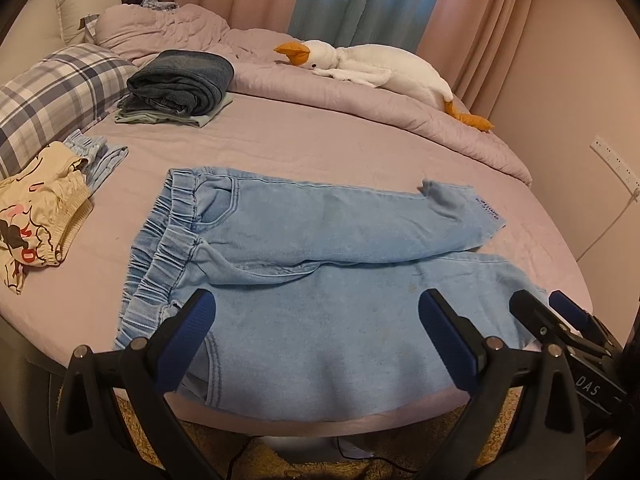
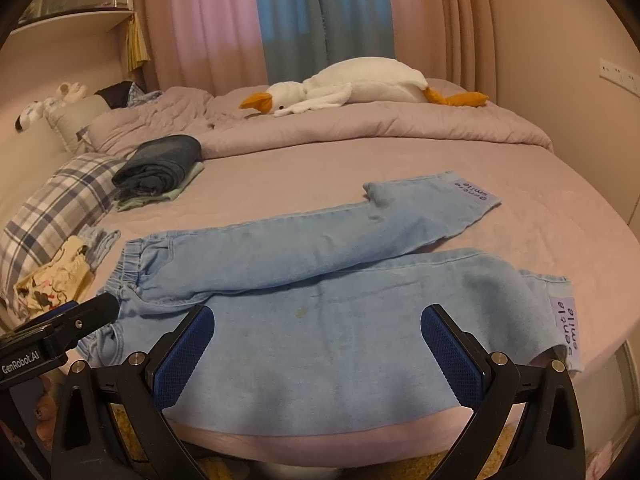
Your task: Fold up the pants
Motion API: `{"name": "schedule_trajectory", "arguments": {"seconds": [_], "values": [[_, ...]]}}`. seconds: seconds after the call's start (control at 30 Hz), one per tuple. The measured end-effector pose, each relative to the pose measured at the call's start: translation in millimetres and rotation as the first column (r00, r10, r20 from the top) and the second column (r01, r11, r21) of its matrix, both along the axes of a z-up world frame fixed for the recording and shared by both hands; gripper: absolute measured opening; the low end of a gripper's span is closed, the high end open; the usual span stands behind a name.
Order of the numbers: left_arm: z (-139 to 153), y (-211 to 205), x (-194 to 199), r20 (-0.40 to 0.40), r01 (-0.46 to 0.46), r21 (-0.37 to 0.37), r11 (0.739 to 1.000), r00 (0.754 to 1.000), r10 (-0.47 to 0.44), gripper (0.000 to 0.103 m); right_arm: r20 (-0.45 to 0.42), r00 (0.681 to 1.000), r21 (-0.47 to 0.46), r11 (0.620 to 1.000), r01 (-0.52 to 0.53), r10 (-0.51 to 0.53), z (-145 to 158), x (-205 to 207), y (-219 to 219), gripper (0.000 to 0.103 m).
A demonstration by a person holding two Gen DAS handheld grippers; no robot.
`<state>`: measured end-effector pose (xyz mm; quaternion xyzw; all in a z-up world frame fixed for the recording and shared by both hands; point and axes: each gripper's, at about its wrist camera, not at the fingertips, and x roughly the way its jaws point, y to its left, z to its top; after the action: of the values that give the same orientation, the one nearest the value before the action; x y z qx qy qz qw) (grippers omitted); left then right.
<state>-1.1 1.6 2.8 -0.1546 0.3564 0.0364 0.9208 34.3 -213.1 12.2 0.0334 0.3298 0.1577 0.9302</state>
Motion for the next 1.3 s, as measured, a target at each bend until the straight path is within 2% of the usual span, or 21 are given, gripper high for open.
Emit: {"name": "schedule_trajectory", "arguments": {"seconds": [0.97,1.13,1.3], "values": [[-6.0,-3.5,5.7,-0.008,0.029,-0.044,0.999,1.000,-0.030,0.101,-0.041,0.999,0.023,1.000,0.021,-0.020,-5.4,7.0,-8.6,0.103],[-2.0,-6.2,16.1,0.001,0.034,-0.040,0.999,0.999,-0.034,0.101,-0.035,0.999,0.028,0.999,0.026,-0.025,-4.8,12.9,-7.4,0.103],[-3.6,-12.8,42.0,0.005,0.004,-0.040,0.999,1.000,-0.004,0.099,-0.014,1.000,0.016,1.000,0.000,0.000,-2.7,40.3,-4.8,0.103]]}}
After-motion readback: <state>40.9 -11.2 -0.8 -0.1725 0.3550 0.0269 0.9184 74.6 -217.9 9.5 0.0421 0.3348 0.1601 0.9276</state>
